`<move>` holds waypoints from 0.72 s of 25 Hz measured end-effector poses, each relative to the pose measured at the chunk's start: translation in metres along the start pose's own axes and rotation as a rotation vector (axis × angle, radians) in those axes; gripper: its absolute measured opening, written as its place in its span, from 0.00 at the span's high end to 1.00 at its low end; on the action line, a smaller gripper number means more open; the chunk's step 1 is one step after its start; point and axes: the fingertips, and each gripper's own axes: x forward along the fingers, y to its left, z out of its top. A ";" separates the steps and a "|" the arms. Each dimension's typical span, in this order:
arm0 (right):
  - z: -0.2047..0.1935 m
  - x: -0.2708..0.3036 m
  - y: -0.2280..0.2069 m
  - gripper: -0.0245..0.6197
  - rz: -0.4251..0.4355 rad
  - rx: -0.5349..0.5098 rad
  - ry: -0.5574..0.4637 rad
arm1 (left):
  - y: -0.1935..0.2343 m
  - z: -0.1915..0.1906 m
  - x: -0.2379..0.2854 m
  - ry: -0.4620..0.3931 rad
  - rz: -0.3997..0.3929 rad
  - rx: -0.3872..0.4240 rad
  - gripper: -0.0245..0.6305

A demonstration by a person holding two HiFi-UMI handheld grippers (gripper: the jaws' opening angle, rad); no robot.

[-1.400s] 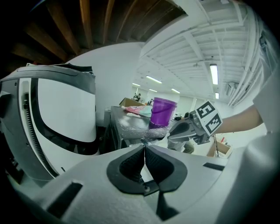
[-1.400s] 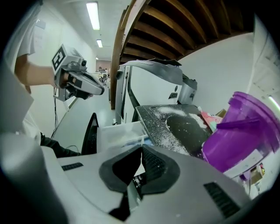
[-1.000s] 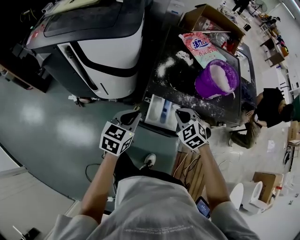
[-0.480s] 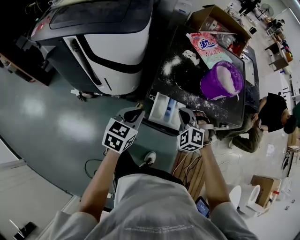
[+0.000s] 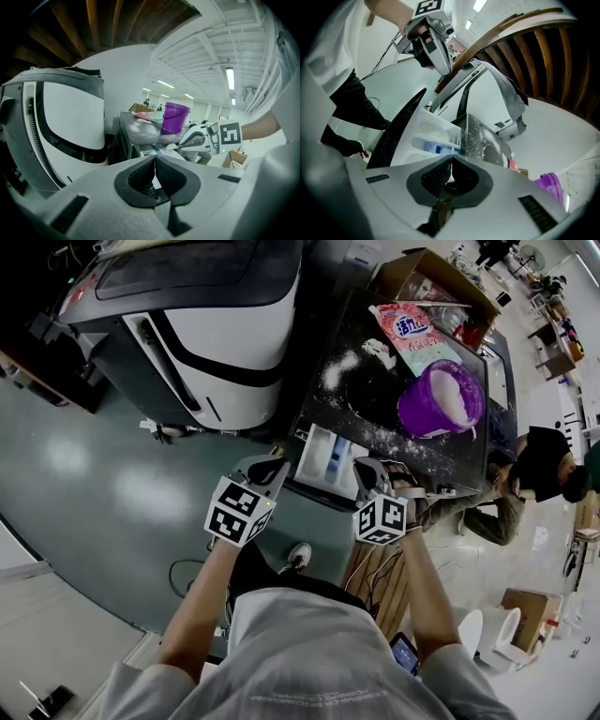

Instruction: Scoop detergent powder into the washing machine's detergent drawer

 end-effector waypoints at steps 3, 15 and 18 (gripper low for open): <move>0.003 0.000 0.003 0.95 0.014 -0.003 -0.006 | 0.001 0.000 0.000 -0.001 0.002 -0.002 0.95; 0.014 -0.012 -0.007 0.95 -0.003 0.011 -0.022 | 0.001 0.008 -0.002 0.020 -0.013 0.027 0.95; 0.017 -0.024 -0.016 0.94 0.007 0.081 -0.029 | -0.002 0.028 0.004 0.030 -0.058 0.062 0.95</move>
